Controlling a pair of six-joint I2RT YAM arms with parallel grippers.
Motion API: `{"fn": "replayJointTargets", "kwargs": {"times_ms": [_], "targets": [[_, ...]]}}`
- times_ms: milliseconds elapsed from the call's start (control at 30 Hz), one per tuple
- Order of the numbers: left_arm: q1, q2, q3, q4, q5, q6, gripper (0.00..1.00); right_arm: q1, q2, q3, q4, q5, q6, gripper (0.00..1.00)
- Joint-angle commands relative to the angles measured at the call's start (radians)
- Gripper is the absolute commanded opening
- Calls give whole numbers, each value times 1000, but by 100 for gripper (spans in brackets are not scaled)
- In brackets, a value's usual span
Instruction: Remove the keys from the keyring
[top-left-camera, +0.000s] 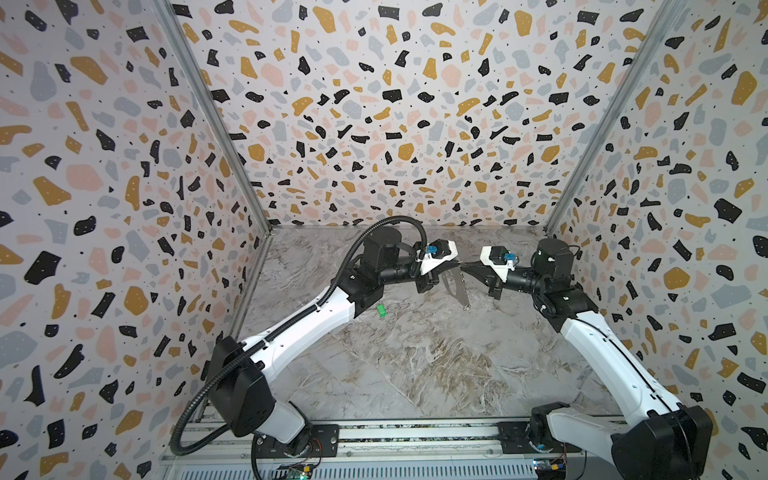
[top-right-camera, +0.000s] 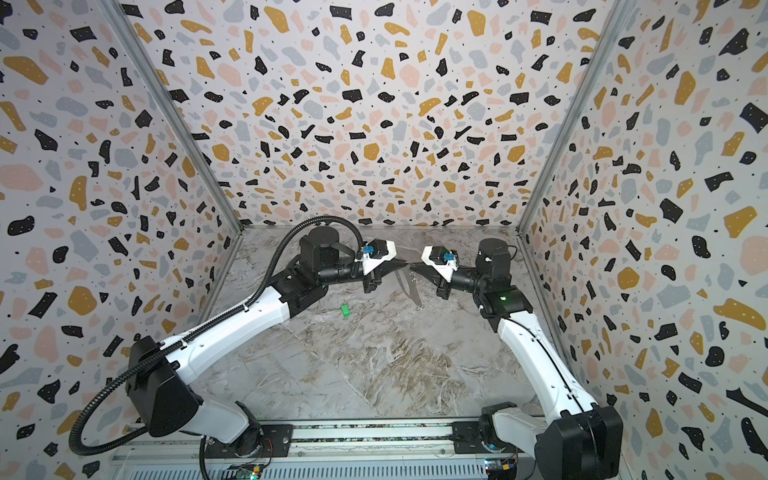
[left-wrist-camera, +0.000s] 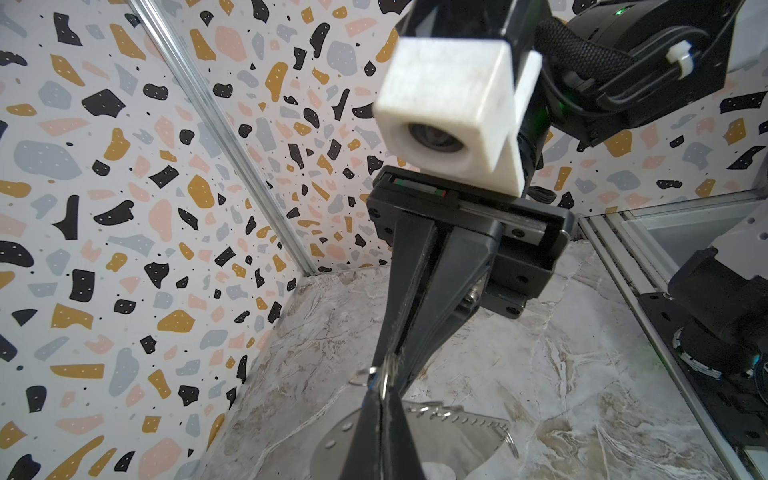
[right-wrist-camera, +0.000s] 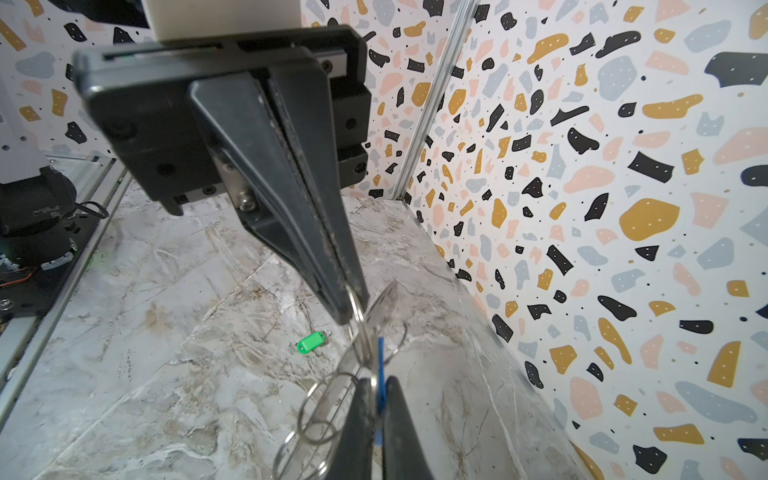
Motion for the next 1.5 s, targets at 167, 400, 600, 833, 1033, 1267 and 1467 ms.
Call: {"fn": "replayJointTargets", "kwargs": {"times_ms": [167, 400, 600, 833, 1033, 1267, 1467], "targets": [[5, -43, -30, 140, -43, -45, 0, 31, 12, 62, -79, 73, -60, 0], [5, -48, -44, 140, -66, -51, 0, 46, 14, 71, -85, 107, -74, 0], [5, -50, -50, 172, -79, -59, 0, 45, 12, 69, -92, 141, -71, 0], [12, -60, -41, 91, -131, -27, 0, -13, -11, 8, 47, 202, 47, 0], [24, -61, -51, 77, -145, -32, 0, -45, -10, -39, 100, 252, 92, 0], [44, -48, -80, 69, -163, -57, 0, -65, -14, -133, 151, 349, 119, 0], [67, -12, -144, 118, -172, -105, 0, -64, 47, -211, 132, 431, 91, 0]]}}
